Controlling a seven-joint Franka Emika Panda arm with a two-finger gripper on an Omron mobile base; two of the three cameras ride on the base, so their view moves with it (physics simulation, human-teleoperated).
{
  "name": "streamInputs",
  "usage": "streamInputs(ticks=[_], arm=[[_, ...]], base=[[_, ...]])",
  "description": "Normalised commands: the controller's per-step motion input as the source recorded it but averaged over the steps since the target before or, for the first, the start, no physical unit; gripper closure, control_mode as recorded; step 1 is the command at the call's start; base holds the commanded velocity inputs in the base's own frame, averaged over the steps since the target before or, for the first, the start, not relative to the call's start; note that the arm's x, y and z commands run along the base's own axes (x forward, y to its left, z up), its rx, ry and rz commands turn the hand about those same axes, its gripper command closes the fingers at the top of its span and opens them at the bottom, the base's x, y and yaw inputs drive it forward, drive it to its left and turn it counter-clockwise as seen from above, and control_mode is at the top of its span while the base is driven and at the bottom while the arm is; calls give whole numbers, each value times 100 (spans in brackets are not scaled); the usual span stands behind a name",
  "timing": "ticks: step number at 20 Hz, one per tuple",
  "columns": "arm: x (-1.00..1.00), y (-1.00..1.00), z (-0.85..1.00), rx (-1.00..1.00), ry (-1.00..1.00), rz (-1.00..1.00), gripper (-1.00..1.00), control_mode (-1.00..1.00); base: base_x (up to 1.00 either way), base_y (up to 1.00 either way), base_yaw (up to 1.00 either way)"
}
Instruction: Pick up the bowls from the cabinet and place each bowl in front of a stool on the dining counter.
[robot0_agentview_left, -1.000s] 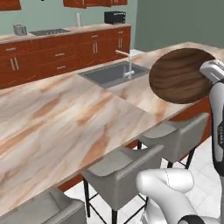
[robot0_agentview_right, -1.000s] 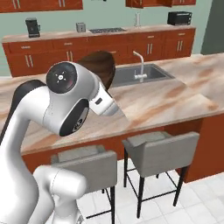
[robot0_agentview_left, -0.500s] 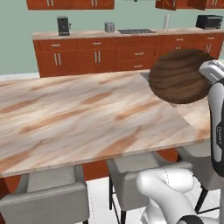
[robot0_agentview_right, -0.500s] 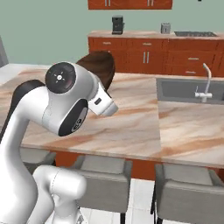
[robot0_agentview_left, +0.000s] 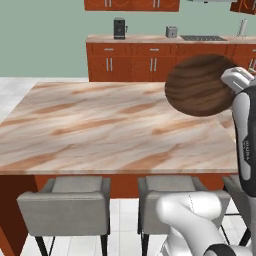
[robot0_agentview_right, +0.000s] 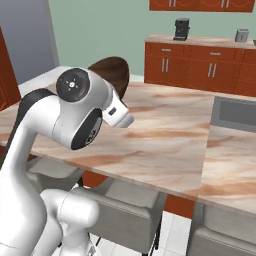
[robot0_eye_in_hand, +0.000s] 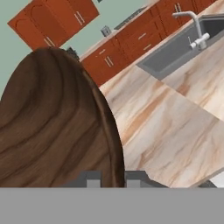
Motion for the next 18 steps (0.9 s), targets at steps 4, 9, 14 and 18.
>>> streamInputs(ticks=[4, 9, 14, 18], arm=[[59, -32, -42, 0, -10, 7, 100, -100], [65, -51, -52, 0, -2, -4, 100, -100], [78, -29, -46, 10, 25, -7, 100, -100], [69, -6, -19, 28, 44, 0, 100, -100]], base=[[0, 0, 0], [0, 0, 0], [0, 0, 0], [0, 0, 0]])
